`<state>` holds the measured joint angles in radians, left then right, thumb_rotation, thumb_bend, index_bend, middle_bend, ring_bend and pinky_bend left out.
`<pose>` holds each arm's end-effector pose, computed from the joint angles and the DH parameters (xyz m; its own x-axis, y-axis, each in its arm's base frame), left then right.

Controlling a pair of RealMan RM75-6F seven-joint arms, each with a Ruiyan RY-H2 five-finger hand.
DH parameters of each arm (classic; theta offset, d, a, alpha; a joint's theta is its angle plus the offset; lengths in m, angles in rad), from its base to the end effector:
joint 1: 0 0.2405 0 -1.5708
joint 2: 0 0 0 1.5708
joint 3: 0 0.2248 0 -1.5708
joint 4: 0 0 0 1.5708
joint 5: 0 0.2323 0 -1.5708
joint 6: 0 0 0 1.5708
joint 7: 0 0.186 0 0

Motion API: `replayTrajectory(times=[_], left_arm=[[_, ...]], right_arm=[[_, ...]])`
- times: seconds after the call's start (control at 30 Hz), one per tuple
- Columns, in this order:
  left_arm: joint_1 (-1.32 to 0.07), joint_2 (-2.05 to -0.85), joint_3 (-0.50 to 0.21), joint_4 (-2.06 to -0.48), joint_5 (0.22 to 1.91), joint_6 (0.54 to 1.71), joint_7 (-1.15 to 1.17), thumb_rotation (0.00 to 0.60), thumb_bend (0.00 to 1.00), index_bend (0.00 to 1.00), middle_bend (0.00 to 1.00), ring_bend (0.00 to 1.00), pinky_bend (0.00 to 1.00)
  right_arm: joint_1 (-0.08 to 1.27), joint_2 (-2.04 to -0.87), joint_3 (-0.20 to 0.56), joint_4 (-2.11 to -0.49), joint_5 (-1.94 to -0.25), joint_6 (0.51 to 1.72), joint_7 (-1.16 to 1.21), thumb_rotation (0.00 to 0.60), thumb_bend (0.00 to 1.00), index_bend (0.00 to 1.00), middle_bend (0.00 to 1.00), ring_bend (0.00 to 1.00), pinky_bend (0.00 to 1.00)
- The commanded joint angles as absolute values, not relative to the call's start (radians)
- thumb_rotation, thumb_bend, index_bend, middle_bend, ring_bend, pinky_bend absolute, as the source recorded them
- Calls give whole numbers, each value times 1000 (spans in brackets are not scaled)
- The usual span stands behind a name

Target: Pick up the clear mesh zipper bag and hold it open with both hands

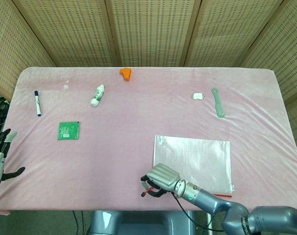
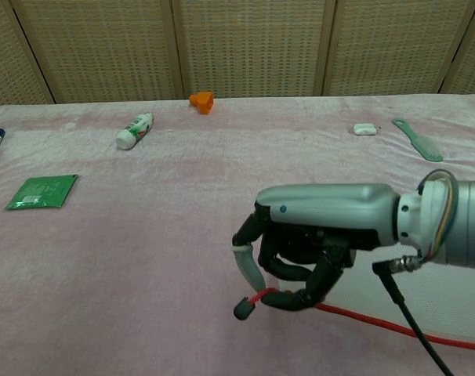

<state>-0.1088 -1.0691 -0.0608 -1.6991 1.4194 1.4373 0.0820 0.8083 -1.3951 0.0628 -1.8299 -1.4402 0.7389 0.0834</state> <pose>-0.2879 0.2302 0.1295 0.4269 0.0371 0.9035 0.9028 0.0387 -0.4282 -0.0358 -0.2498 -0.0817 0.3357 -0.6334 0.6972 -0.7966 -0.5859 -0.1488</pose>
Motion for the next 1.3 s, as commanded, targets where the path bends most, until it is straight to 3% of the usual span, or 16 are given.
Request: replayTrajectory(times=[0.03, 0.23, 0.47, 0.57, 0.8, 1.03, 1.3], left_arm=[[-108, -1067, -61, -1699, 1420, 1438, 78, 600, 0, 0, 0, 0, 0], [-106, -1063, -61, -1699, 1420, 1440, 68, 600, 0, 0, 0, 0, 0], [-106, -1061, -60, -1701, 1420, 1441, 66, 600, 0, 0, 0, 0, 0], [-105, -1062, -60, -1703, 1421, 1443, 70, 600, 0, 0, 0, 0, 0], [-112, -1067, -65, -1693, 1405, 1428, 71, 600, 0, 0, 0, 0, 0], [-125, -1076, -70, -1673, 1393, 1403, 57, 600, 0, 0, 0, 0, 0], [-188, -1116, -84, -1606, 1455, 1354, -36, 600, 0, 0, 0, 0, 0]], right_arm=[[824, -1328, 136, -1895, -1362, 730, 186, 600, 892, 772, 913, 883, 1000], [844, -1228, 230, -1949, -1242, 680, 340, 600, 894, 772, 913, 885, 1000], [865, -1162, 283, -1969, -1189, 640, 401, 600, 895, 773, 914, 890, 1000], [899, -1119, 348, -1984, -1121, 612, 441, 600, 897, 773, 915, 890, 1000], [959, -1075, 413, -2004, -969, 602, 440, 600, 903, 775, 917, 892, 1000], [991, -1070, 398, -2026, -876, 605, 407, 600, 904, 773, 917, 892, 1000], [957, -1144, 343, -1996, -923, 646, 388, 600, 904, 772, 917, 892, 1000]])
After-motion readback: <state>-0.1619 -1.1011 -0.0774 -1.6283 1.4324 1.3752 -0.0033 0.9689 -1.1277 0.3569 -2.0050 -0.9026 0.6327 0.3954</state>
